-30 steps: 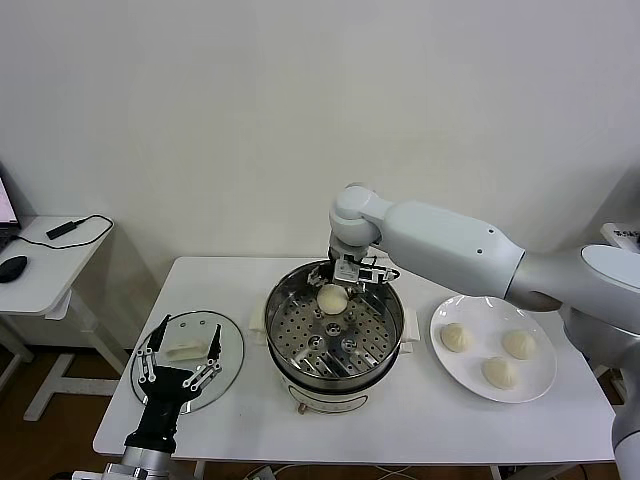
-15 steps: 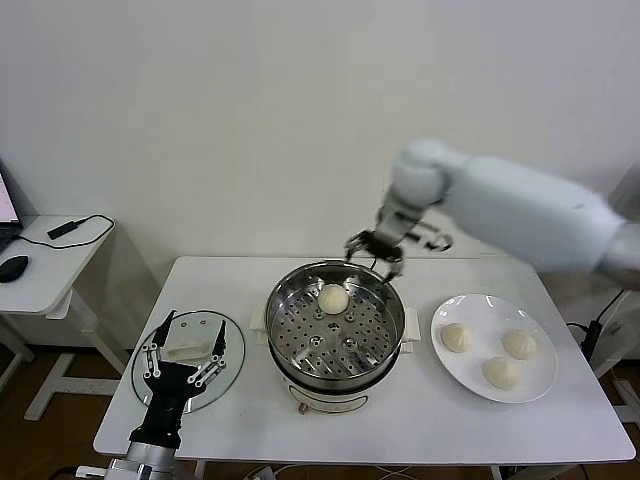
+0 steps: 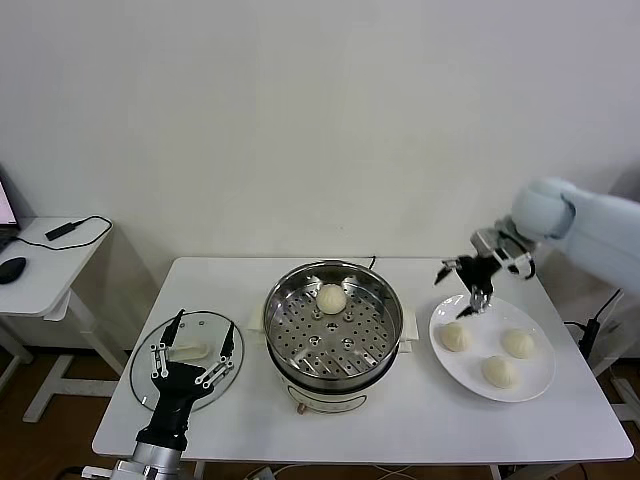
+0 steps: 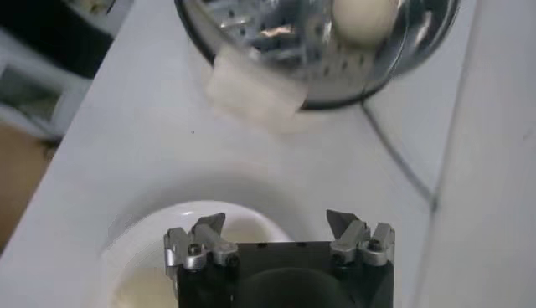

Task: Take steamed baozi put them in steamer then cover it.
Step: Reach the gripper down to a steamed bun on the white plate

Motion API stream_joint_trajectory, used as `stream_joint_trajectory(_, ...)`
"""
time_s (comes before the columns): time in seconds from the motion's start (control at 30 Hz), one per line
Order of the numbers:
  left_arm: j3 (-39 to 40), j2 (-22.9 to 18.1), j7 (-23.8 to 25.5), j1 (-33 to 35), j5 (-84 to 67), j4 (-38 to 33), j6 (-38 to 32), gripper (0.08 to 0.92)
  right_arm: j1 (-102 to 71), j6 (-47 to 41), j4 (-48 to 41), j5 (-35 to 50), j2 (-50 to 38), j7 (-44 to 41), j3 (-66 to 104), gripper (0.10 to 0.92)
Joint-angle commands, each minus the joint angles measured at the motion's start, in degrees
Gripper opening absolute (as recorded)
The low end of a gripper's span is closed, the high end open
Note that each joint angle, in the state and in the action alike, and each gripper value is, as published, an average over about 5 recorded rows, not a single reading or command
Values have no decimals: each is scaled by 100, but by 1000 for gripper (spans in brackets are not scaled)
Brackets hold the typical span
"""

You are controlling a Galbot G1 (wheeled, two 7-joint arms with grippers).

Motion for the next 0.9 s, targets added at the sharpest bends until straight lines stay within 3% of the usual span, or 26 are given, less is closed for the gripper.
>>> stream_joint_trajectory(0.03,9,-13,9,-7,5,19,16,823,-1293,-539,-361,6,-361,581,586,823)
stream_joint_trajectory(0.47,-72,-39,-17,48,-5,93,-13,823,-1923,-375,-1362,-457,322,544,1255,823)
stream_joint_trajectory(0.9,-98,-39,-25,56,-26,143,-42,823,-1927,-330,-1706,-516,612,585,1311,821)
